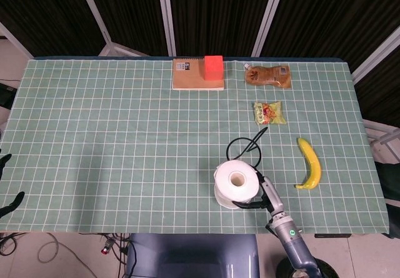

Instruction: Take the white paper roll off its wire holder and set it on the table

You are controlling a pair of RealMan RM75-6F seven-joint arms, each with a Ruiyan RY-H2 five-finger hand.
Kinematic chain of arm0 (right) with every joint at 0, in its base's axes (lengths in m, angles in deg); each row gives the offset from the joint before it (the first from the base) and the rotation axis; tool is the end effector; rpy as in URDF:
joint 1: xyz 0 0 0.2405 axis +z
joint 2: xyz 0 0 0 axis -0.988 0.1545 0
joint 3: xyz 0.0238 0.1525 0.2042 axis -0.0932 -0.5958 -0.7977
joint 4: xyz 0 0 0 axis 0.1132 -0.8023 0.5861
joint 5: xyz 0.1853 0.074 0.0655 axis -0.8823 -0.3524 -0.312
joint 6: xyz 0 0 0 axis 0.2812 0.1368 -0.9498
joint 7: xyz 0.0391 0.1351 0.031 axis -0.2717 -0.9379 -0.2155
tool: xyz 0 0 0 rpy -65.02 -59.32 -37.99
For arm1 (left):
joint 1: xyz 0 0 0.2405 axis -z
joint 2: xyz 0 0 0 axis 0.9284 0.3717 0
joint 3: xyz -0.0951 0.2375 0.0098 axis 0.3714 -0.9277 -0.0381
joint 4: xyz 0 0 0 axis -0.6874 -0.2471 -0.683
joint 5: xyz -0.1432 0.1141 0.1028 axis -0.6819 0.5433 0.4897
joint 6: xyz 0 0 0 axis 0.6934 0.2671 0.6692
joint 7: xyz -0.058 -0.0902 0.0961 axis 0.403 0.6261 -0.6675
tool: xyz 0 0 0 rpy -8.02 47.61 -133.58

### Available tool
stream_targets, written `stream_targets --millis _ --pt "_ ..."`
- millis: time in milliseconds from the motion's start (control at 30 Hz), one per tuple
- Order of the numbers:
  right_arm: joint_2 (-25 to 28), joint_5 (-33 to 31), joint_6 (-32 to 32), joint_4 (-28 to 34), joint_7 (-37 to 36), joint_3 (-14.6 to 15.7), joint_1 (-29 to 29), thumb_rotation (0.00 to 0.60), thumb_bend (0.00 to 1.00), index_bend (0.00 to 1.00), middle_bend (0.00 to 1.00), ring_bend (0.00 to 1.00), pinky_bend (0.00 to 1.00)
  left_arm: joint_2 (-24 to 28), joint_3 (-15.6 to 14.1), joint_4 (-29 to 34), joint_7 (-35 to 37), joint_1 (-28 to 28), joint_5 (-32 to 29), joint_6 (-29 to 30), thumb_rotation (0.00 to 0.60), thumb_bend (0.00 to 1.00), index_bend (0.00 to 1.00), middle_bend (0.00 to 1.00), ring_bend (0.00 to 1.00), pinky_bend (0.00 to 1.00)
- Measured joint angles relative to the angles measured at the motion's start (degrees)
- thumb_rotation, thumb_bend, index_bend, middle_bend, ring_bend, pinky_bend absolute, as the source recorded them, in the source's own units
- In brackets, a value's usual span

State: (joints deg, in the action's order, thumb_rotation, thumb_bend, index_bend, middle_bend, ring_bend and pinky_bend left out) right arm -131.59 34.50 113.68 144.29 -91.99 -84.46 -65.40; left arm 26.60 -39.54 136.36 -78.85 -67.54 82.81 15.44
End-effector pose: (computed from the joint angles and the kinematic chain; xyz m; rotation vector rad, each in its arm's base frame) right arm -0.2059 -0.2297 -0.0339 1.0729 -2.0544 1.5925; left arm -0.3083 0.1595 0.1827 -1.2964 -0.8121 -0.8202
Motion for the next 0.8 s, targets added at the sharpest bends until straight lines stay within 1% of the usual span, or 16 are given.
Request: stream_targets --millis 100,267,433,500,533,600,700,800 --pt "-1.6 0.6 0.8 -2.1 -0.3 1.1 0.2 0.600 0.11 0.24 0.24 0.30 0.11 0.0 0.1 0.0 0.1 0.0 -0.2 0.1 0.600 0.22 0.12 0.00 0.00 0.03" --pt "-2.7 1.9 2.6 -3.8 -1.0 2.6 0.0 0.600 0.11 0.24 0.24 0.29 0.10 0.0 0.2 0.0 0.0 0.0 -0.3 0.0 0.600 0.22 0.12 0.00 0.00 0.03" --pt "-3.8 2.6 3.2 -5.3 -1.0 3.9 0.2 0.600 0.10 0.23 0.22 0.22 0.06 -0.1 0.0 0.1 -0.4 0.0 -0.2 -0.1 0.600 0.22 0.12 0.00 0.00 0.03" --pt "-3.8 2.6 2.9 -5.5 -0.9 4.3 0.5 0.600 0.11 0.19 0.18 0.17 0.02 -0.1 0.1 0.1 -0.4 0.0 -0.3 -0.1 0.600 0.22 0.12 0.00 0.00 0.03" --pt "-3.7 2.6 2.7 -5.5 -0.9 4.4 0.6 0.600 0.11 0.15 0.15 0.13 0.01 -0.1 0.1 0.1 -0.4 0.0 -0.3 -0.1 0.600 0.22 0.12 0.00 0.00 0.03" --pt "-3.4 2.5 1.8 -5.4 -0.9 4.7 1.0 0.600 0.10 0.10 0.11 0.08 0.00 0.0 0.1 0.1 -0.3 0.0 -0.4 -0.1 0.600 0.22 0.12 0.00 0.00 0.03" --pt "-2.2 2.1 -0.3 -4.7 -0.8 5.4 1.8 0.600 0.05 0.02 0.04 0.01 0.00 0.0 0.1 0.1 -0.3 0.0 -0.4 -0.1 0.600 0.22 0.12 0.00 0.00 0.03" --pt "-1.0 2.0 -1.6 -3.9 -1.1 5.8 2.6 0.600 0.02 0.00 0.00 0.00 0.00 0.0 0.1 0.1 -0.3 0.0 -0.3 -0.1 0.600 0.22 0.12 0.00 0.00 0.03"
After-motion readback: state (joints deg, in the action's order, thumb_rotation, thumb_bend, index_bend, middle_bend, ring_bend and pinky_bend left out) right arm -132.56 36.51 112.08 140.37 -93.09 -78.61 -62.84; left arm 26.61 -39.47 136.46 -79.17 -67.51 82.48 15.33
